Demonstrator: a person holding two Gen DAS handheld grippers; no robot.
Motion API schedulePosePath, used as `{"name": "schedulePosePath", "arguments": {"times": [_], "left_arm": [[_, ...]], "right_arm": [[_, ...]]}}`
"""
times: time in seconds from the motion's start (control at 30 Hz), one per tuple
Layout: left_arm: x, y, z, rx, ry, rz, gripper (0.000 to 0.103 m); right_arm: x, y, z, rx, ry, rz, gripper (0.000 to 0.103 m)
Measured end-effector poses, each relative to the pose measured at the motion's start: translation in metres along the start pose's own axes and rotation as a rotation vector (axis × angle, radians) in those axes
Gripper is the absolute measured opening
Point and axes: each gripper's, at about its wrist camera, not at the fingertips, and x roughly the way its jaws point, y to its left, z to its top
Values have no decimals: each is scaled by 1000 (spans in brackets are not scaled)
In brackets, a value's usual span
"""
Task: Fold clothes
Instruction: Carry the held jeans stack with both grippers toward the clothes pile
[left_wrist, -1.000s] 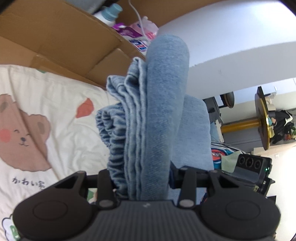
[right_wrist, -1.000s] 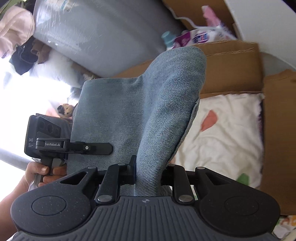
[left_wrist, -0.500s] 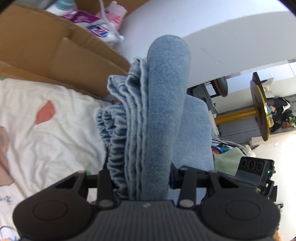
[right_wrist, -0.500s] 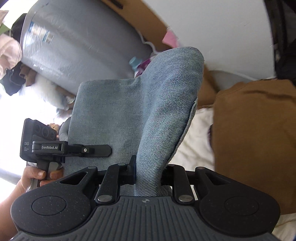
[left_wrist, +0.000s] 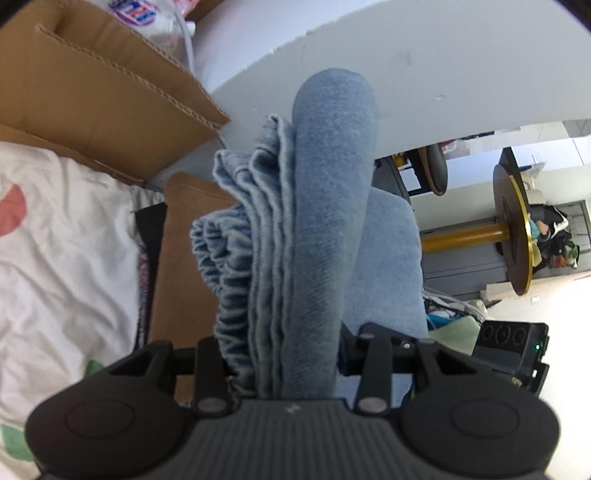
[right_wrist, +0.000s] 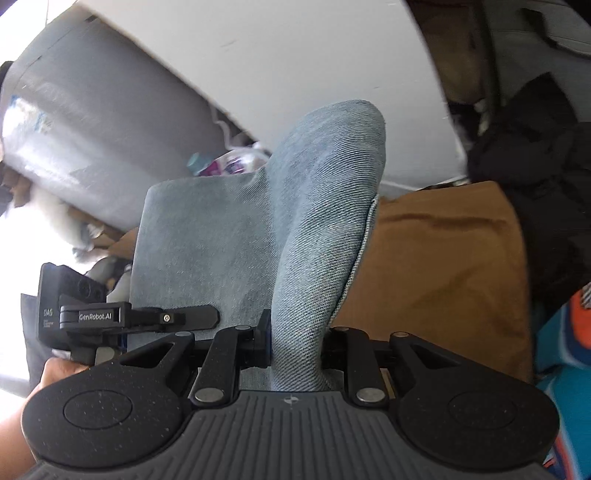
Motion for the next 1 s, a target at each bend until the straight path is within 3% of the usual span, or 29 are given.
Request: {"name": "schedulePosePath", "arguments": {"times": [0.7, 0.87, 1.0], "left_arm": [[124, 72, -11, -162, 29, -44, 43], [137, 85, -14, -133, 47, -84, 44], [134, 82, -10, -75, 80, -60, 48]], "right_arm": [[70, -99, 23, 32, 63, -223, 21], [93, -116, 13, 15, 50, -315, 26], [96, -124, 7, 15, 19, -306, 26]]}}
